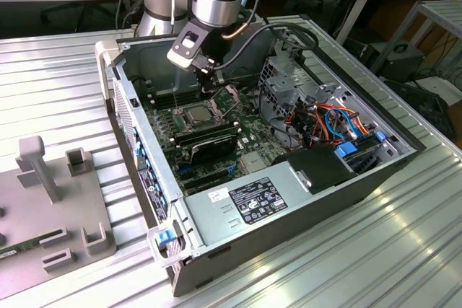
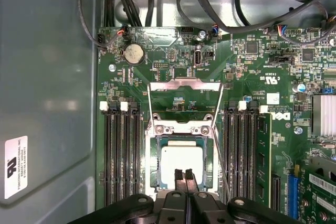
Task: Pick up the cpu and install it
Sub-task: 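Close the cpu cover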
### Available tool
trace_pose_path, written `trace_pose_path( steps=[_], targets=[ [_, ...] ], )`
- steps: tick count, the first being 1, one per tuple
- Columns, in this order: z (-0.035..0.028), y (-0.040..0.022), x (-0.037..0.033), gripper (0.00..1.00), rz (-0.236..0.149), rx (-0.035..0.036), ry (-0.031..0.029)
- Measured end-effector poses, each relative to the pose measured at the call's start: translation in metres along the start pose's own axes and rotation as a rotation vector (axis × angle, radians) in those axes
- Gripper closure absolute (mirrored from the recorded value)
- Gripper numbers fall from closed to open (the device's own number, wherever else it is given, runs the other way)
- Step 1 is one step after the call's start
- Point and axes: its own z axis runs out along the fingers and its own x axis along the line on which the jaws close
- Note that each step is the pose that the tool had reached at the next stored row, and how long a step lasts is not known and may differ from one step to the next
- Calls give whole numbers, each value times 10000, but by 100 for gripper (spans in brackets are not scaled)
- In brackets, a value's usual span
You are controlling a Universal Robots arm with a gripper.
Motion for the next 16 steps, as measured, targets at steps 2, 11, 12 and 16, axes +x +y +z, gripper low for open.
trace_pose_path(
  steps=[2,11,12,16],
  targets=[
    [-6,0,0,89,0,0,0],
    [-31,1,0,89,1,-1,1],
    [-39,1,0,89,0,0,-1],
    [-50,1,0,89,0,1,-2]
  ],
)
